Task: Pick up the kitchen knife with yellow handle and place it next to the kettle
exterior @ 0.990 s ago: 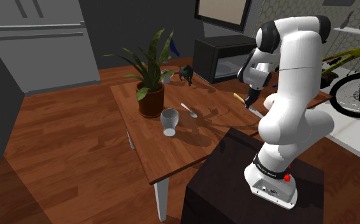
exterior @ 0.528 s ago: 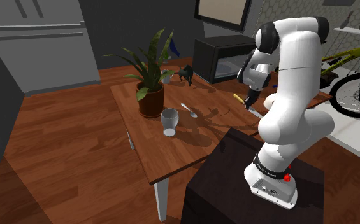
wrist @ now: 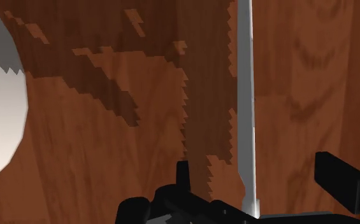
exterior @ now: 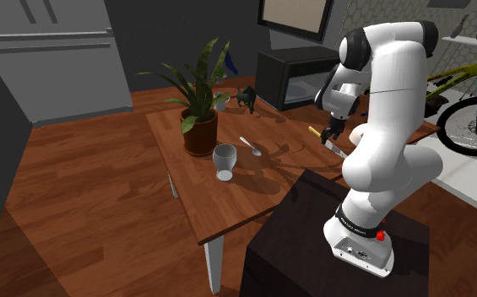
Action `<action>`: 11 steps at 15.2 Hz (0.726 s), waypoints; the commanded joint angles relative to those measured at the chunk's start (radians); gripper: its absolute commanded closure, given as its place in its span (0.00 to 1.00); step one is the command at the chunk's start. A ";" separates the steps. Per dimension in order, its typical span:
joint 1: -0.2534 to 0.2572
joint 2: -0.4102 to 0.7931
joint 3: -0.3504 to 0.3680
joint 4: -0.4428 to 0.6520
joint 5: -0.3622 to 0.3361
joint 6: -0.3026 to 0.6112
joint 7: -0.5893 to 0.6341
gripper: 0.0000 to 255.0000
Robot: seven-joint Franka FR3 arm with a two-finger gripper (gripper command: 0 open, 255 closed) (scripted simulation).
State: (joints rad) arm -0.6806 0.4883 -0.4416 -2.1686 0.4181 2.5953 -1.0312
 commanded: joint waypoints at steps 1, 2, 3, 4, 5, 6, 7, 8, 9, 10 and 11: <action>0.023 -0.047 -0.030 -0.010 -0.035 -0.034 0.025 0.00; 0.037 -0.076 -0.048 -0.014 -0.059 -0.058 0.041 0.00; 0.048 -0.099 -0.062 -0.016 -0.079 -0.076 0.054 0.00; 0.047 -0.100 -0.062 -0.016 -0.079 -0.076 0.055 0.00; 0.047 -0.100 -0.062 -0.016 -0.079 -0.076 0.055 0.00; 0.047 -0.100 -0.062 -0.016 -0.079 -0.076 0.055 0.00; 0.047 -0.100 -0.062 -0.016 -0.079 -0.076 0.055 0.00; 0.047 -0.100 -0.062 -0.016 -0.079 -0.076 0.055 0.00; 0.047 -0.100 -0.062 -0.016 -0.079 -0.076 0.055 0.00; 0.047 -0.100 -0.062 -0.016 -0.079 -0.076 0.055 0.00; 0.047 -0.100 -0.062 -0.016 -0.079 -0.076 0.055 0.00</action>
